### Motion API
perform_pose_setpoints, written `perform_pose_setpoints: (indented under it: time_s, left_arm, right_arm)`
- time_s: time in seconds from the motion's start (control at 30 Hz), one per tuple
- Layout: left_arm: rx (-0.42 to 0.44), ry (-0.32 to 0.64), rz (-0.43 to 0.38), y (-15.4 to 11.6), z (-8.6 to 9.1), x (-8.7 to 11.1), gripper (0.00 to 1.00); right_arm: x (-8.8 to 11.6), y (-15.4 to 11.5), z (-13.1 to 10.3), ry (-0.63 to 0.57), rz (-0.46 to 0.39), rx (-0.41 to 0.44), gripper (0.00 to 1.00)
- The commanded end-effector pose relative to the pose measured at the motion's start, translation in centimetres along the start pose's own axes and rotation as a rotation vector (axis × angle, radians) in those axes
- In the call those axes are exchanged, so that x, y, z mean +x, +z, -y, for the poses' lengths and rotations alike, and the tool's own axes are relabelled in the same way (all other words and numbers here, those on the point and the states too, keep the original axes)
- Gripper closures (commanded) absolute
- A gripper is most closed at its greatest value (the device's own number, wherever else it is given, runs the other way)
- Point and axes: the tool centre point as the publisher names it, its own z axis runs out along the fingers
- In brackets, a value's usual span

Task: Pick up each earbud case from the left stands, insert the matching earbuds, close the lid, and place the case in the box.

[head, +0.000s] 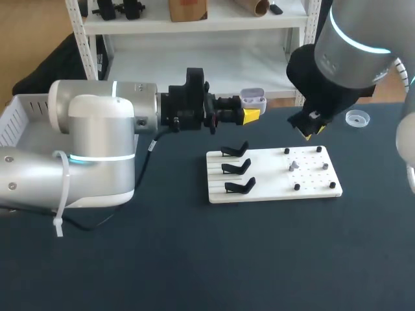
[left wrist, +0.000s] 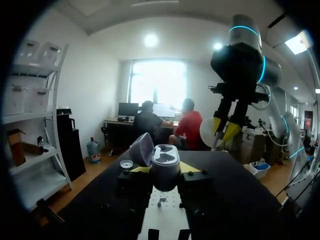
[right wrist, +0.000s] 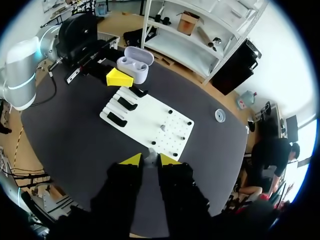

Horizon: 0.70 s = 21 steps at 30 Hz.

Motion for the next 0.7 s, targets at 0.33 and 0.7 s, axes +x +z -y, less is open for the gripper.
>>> perform_pose_setpoints:
  time_s: [0.33, 0.7]
  left_arm:
    - [-0.007, 0.001, 0.003, 0.0, 0.2, 0.1, 1.00]
    - [-0.007, 0.001, 0.003, 0.0, 0.2, 0.1, 1.00]
  right_arm:
    - [-5.0, -2.7, -1.3, 0.470, -0.075, 0.126, 1.00]
    - [-8.4, -5.0, -1.9, 0.741, -0.170, 0.138, 1.00]
